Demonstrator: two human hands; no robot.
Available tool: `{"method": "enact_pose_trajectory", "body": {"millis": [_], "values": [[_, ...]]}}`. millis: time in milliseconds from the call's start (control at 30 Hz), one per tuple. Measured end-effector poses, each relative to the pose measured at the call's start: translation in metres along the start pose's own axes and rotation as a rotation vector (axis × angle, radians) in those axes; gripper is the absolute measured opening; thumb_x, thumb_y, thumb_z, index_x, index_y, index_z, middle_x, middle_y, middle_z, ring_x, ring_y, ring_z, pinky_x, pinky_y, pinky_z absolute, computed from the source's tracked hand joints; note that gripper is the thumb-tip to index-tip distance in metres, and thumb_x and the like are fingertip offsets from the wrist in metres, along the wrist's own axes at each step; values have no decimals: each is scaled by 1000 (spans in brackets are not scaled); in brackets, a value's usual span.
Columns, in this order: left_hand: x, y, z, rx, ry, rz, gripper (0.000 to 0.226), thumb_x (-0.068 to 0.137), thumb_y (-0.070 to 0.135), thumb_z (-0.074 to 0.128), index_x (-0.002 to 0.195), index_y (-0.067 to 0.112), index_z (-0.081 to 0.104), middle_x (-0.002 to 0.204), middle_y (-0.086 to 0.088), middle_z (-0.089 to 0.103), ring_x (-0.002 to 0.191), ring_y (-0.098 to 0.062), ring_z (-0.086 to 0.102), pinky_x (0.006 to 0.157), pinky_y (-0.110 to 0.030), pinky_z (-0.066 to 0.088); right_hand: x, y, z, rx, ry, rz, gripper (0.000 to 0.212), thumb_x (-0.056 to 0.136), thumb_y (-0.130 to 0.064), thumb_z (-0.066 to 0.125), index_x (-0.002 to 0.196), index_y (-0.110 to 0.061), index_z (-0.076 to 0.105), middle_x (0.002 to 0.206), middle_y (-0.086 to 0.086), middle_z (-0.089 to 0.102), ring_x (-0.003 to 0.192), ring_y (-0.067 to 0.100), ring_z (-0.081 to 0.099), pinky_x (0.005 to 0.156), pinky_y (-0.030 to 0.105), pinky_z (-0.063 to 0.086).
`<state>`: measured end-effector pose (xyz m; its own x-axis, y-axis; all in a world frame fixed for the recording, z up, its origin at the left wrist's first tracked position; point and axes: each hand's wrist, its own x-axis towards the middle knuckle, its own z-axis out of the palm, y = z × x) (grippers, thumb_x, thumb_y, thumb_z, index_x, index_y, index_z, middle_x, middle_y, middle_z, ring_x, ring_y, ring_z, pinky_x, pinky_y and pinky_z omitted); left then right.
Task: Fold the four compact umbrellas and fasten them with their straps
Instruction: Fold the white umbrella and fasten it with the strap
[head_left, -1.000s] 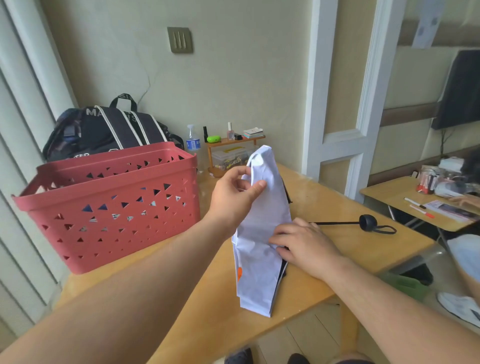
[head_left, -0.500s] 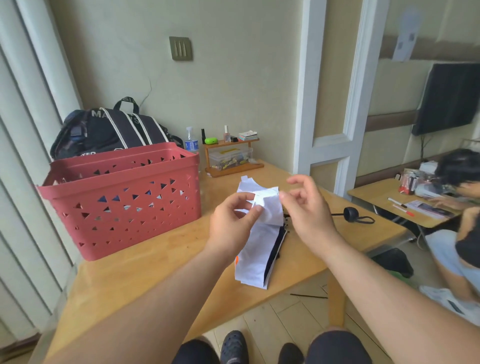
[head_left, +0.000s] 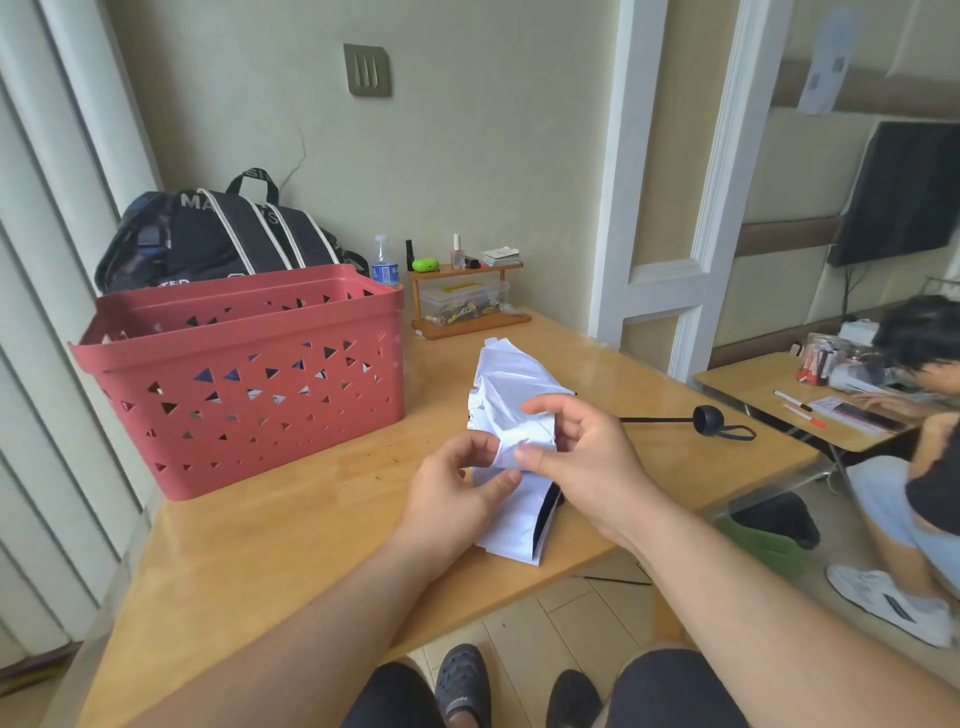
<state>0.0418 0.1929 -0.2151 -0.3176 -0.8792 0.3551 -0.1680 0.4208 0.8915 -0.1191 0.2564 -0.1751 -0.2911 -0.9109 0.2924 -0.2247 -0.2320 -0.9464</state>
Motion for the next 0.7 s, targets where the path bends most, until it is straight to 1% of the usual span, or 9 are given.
{"method": "enact_pose_trajectory", "body": {"millis": [100,167,233,300,367,433,500,600,700], "values": [[-2,1,-5,15,-2,48,25,82,26,88,99,27,70,99,18,72,100,-1,66,89,-15,47,-10,4,3,-224,-39,-45,45,79,-7,84,106,-41,71,96,-20,65,74,-1,50,73,20,44],[0,2,-9,83,8,106,26,80,23,90,94,30,68,95,20,71,98,-1,67,87,-12,44,-15,5,6,-274,-21,-55,45,84,-7,80,111,-42,70,97,-23,65,80,-5,53,73,16,41],[1,4,-14,163,-5,169,37,79,21,90,100,37,65,96,23,69,99,0,66,85,-8,42,-20,5,7,-305,-14,-61,44,87,-8,78,114,-41,69,95,-23,66,80,-5,55,72,16,44],[0,9,-18,233,-31,212,46,80,19,87,109,44,62,96,21,68,101,-1,65,85,-9,42,-24,4,9,-334,-8,-61,42,87,-10,79,108,-45,69,90,-17,68,74,0,56,72,21,50],[0,11,-19,279,-40,248,41,82,18,85,108,43,65,94,18,69,99,-3,64,83,-11,43,-25,4,10,-371,10,-61,42,87,-10,79,101,-48,68,91,-12,70,76,4,59,76,25,54],[-2,11,-19,304,-1,267,37,82,22,87,99,46,66,90,19,68,92,-3,64,77,-10,44,-25,4,9,-375,50,-74,42,85,-7,80,98,-46,69,88,-9,70,80,8,63,76,23,56],[-5,7,-19,305,40,258,39,80,24,89,94,52,64,87,21,69,88,-2,66,74,-10,45,-26,6,7,-388,93,-123,40,82,-5,83,100,-39,72,81,-10,66,79,6,62,72,16,52],[-11,2,-20,285,53,190,35,79,28,90,97,49,68,83,23,71,86,1,68,77,-11,45,-28,14,6,-519,126,-264,30,76,-3,87,94,-25,77,76,-12,61,78,5,59,69,8,42],[-16,-1,-23,297,46,167,37,81,28,89,104,51,71,82,24,72,84,4,66,77,-7,41,-31,26,7,-708,131,-436,24,74,-4,85,84,-24,76,77,-16,55,80,6,50,74,8,38]]}}
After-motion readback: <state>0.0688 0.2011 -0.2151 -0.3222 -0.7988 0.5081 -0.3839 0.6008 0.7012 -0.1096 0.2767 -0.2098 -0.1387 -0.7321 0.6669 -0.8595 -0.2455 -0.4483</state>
